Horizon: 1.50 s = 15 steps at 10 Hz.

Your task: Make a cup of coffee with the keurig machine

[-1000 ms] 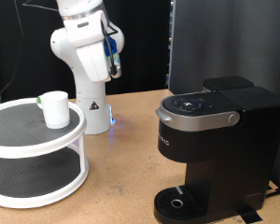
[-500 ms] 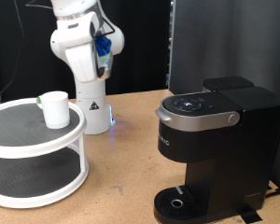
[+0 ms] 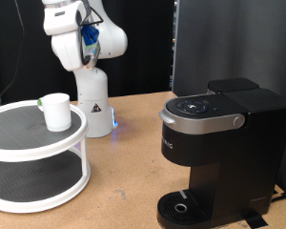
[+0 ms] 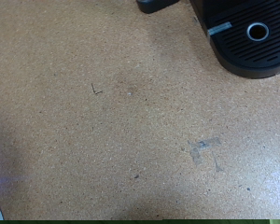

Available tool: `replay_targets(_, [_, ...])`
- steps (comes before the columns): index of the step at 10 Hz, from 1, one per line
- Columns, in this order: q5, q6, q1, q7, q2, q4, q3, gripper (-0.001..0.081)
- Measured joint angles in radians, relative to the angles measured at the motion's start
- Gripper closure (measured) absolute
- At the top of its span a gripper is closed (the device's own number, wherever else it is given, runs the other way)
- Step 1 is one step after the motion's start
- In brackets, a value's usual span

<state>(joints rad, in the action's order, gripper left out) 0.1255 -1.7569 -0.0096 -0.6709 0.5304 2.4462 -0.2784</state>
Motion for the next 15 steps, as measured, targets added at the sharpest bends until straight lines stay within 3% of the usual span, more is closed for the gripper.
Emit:
replay_targets(2, [0.057, -0.114, -0.01, 0.124, 0.004, 0.031, 0.003, 0.0802])
replay_targets(4, [0.114, -0.145, -0.027, 0.176, 0.016, 0.044, -0.01, 0.0802])
replay_targets(11, [0.06, 0.079, -0.079, -0.009, 0.169, 0.046, -0.138, 0.0802])
replay_targets(15, [0.054, 0.119, -0.079, -0.069, 0.167, 0.044, -0.168, 0.0802])
